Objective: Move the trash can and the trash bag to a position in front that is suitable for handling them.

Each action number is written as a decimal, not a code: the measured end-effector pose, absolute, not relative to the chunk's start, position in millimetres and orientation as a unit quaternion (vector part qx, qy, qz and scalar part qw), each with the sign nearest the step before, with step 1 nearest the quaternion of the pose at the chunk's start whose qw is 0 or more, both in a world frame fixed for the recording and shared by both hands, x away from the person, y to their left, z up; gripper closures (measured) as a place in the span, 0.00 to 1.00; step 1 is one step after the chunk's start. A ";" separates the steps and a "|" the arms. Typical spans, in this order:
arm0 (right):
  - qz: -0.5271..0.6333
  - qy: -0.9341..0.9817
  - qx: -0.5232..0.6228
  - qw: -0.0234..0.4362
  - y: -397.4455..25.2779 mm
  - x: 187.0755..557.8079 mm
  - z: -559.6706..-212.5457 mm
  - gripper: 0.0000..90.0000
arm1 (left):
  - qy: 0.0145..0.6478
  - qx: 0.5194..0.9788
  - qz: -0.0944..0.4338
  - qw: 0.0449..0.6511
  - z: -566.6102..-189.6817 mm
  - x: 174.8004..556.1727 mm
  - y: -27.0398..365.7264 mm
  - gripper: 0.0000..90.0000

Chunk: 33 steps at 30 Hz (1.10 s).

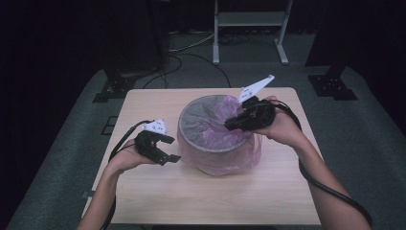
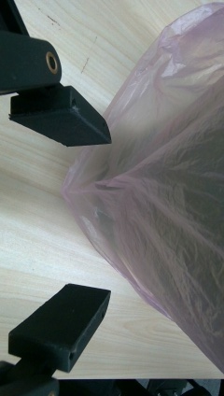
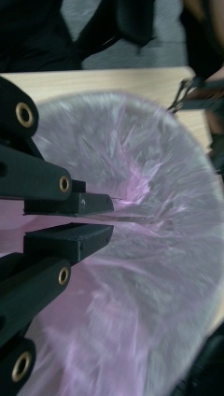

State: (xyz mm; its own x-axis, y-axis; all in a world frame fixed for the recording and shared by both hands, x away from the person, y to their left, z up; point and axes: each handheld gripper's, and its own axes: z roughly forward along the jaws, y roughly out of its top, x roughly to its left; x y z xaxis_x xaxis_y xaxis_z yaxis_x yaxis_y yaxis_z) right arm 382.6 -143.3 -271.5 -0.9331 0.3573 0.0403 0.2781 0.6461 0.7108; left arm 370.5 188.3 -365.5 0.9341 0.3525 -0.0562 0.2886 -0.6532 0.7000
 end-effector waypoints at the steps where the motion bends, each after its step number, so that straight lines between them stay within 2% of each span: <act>1: 0.373 0.911 0.172 0.046 -136.0 384.6 -274.9 0.93 | 0.176 0.909 0.042 0.376 -365.6 370.4 189.0 0.22; 8: 0.327 0.934 0.142 0.017 -112.4 379.6 -293.8 0.96 | 0.187 0.908 0.040 0.374 -368.5 370.5 196.2 0.21; 16: 0.319 0.940 0.123 0.002 -109.7 363.7 -297.4 0.97 | 0.182 0.908 0.040 0.375 -366.2 366.3 193.7 0.21; 17: 0.318 0.941 0.117 -0.004 -108.6 357.7 -297.3 1.00 | 0.180 0.908 0.040 0.375 -365.8 365.9 193.3 0.21; 22: 0.311 0.945 0.097 -0.014 -104.9 349.0 -295.0 0.98 | 0.177 0.908 0.042 0.378 -364.7 366.2 190.3 0.21; 30: 0.299 0.947 0.120 0.019 -100.7 386.1 -286.8 0.97 | 0.178 0.907 0.042 0.379 -364.2 368.2 193.2 0.21; 33: 0.257 0.955 0.140 0.042 -86.5 417.1 -292.4 0.97 | 0.179 0.905 0.044 0.384 -363.3 368.8 196.1 0.21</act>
